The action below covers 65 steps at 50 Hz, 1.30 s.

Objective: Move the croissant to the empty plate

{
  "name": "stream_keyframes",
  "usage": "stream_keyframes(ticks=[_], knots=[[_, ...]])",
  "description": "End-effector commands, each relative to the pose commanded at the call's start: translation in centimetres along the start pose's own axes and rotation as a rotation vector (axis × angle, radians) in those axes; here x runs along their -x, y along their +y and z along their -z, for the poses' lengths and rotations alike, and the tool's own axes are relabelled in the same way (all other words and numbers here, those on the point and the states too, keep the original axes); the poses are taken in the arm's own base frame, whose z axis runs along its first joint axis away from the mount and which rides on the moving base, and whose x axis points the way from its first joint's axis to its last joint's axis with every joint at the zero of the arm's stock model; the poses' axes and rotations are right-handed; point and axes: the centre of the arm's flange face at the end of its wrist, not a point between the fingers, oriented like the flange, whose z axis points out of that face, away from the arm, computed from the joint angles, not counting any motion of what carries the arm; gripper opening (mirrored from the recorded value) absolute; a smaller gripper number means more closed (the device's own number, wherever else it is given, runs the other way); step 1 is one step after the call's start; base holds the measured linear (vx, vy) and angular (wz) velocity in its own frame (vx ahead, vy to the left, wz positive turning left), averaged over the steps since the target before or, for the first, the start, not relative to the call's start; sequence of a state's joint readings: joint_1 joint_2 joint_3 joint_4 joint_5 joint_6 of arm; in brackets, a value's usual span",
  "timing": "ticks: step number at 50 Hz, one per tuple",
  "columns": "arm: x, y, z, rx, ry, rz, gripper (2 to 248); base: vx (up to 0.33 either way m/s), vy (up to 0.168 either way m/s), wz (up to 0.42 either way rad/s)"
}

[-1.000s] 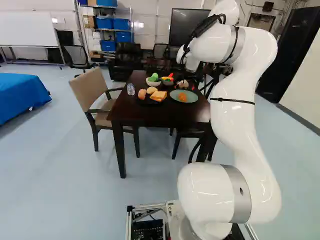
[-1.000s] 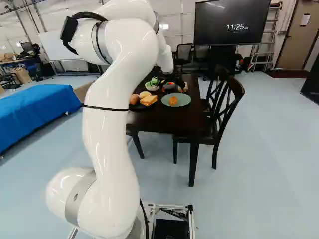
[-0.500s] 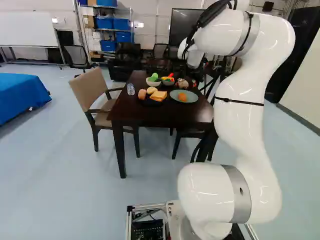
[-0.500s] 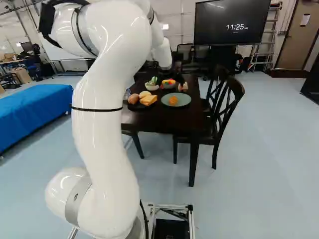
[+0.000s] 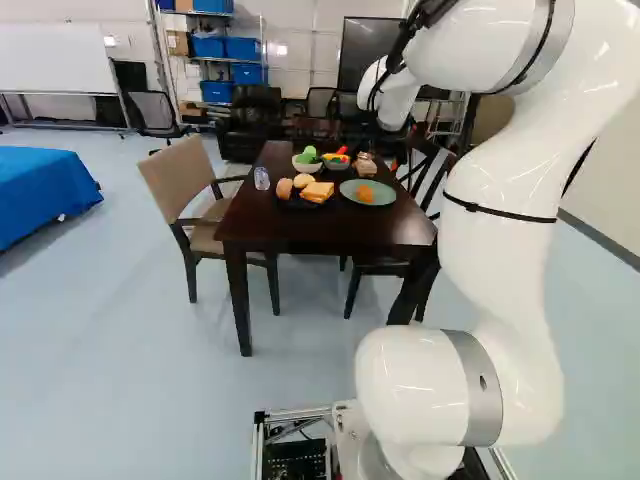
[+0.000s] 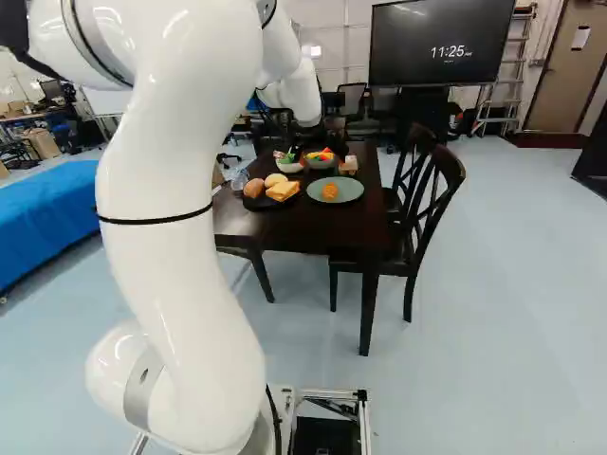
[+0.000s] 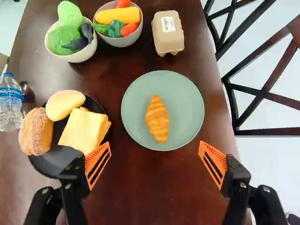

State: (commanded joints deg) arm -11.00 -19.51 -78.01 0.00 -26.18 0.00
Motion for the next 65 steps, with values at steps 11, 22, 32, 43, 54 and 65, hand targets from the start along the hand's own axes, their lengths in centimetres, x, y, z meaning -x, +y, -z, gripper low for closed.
stream_keyframes(ticks=[11,22,32,43,54,65], knots=[[1.8,-0.2,1.2,-0.002,-0.011,0.003,247,0.0,0.0,0.0],[3.6,-0.4,2.5,-0.003,-0.021,0.005,247,0.0,0.0,0.0],[5.3,-0.5,3.6,-0.005,-0.028,0.008,247,0.0,0.0,0.0],[7.2,-0.9,4.9,-0.009,-0.034,0.015,247,0.0,0.0,0.0],[9.2,-1.5,6.1,-0.016,-0.039,0.026,247,0.0,0.0,0.0],[11.2,-2.1,7.4,-0.022,-0.041,0.037,247,0.0,0.0,0.0]])
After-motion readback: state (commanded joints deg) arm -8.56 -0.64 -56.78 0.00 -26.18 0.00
